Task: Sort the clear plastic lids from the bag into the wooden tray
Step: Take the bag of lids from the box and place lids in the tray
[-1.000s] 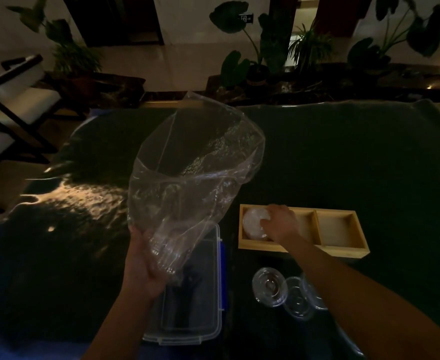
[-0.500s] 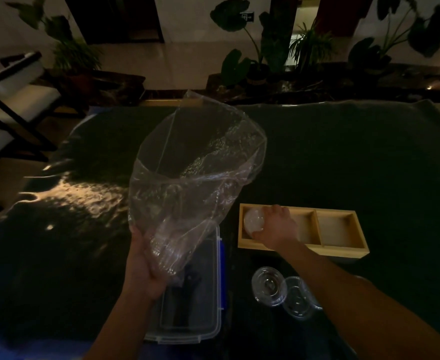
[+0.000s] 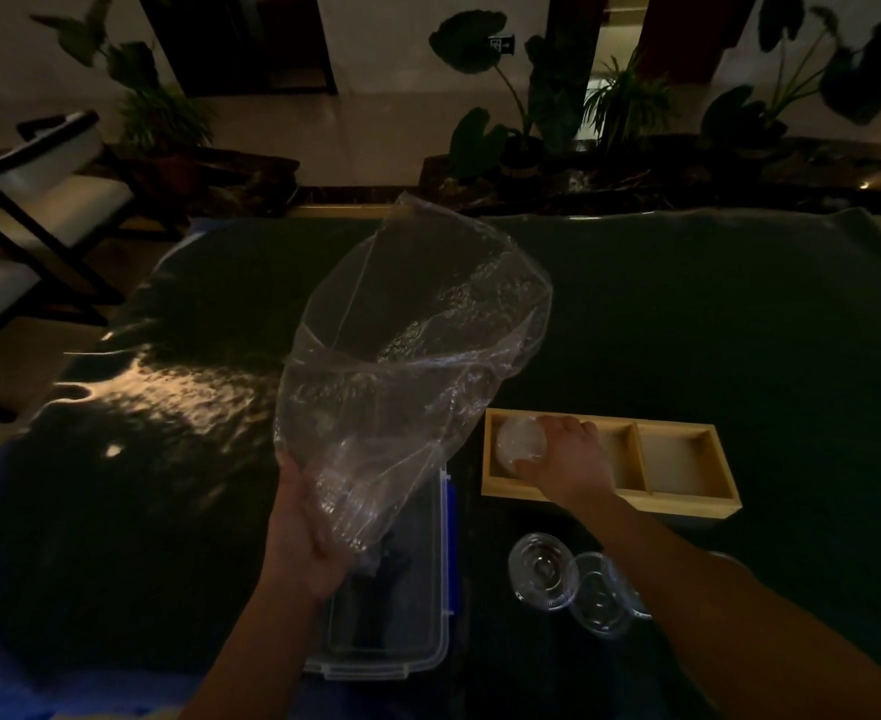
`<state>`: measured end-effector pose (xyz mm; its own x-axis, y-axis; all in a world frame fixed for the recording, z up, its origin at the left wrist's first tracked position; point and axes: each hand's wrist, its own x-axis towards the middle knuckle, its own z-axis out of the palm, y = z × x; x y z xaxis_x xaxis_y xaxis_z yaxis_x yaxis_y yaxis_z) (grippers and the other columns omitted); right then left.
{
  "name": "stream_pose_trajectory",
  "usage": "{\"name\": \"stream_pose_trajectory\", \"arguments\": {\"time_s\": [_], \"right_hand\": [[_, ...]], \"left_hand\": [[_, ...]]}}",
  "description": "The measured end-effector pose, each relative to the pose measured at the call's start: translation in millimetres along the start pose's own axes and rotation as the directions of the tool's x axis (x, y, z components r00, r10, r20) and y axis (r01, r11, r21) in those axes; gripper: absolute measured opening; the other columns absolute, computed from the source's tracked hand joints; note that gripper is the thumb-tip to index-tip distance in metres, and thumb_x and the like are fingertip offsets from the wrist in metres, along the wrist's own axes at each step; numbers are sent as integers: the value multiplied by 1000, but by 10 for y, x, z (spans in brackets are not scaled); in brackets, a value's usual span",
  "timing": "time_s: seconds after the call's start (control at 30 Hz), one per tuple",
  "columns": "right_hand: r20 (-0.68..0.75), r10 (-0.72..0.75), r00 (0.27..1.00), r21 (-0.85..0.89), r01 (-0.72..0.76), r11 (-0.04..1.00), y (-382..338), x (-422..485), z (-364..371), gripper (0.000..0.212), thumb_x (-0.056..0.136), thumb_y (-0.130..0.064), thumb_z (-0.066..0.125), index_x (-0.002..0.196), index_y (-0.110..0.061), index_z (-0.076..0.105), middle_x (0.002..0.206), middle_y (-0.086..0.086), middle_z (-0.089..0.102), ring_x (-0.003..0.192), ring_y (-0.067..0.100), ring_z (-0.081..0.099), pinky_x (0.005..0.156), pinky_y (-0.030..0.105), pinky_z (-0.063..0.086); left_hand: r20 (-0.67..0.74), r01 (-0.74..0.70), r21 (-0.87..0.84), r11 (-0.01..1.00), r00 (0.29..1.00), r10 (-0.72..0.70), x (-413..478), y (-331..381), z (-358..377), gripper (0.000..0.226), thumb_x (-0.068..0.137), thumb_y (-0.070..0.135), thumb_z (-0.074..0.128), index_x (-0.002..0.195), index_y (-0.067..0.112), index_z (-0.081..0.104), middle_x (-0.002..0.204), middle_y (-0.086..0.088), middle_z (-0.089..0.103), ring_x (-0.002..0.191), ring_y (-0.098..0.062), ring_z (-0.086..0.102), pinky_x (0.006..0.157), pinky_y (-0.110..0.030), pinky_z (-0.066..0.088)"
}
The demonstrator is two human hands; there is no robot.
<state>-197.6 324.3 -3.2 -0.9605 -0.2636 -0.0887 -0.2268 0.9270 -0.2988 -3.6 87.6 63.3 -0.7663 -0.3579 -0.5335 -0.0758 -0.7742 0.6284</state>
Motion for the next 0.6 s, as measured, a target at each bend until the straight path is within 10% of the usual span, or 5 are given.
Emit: {"name": "stream_pose_trajectory", "arguments": {"time_s": [0.43, 0.6], "right_hand": [[-36, 59, 998, -12, -59, 998, 76, -59, -130, 72, 74, -61, 69, 135, -28, 51, 135, 1, 56, 125, 25, 48, 100, 42, 43], [21, 285, 958, -64, -284, 957, 357, -41, -355, 69, 80, -54, 68, 139, -24, 47, 137, 9, 51, 128, 32, 44, 100, 48, 44]], "left_hand": [[-33, 0, -43, 999, 999, -1, -58, -11, -23, 79, 84, 77, 57, 141, 23, 61, 138, -16, 67, 122, -38, 66, 82, -49, 61], [-23, 7, -39, 999, 1000, -8, -34, -12, -104, 76, 84, 78, 57, 139, 25, 63, 136, -17, 68, 122, -40, 66, 95, -58, 55]]}}
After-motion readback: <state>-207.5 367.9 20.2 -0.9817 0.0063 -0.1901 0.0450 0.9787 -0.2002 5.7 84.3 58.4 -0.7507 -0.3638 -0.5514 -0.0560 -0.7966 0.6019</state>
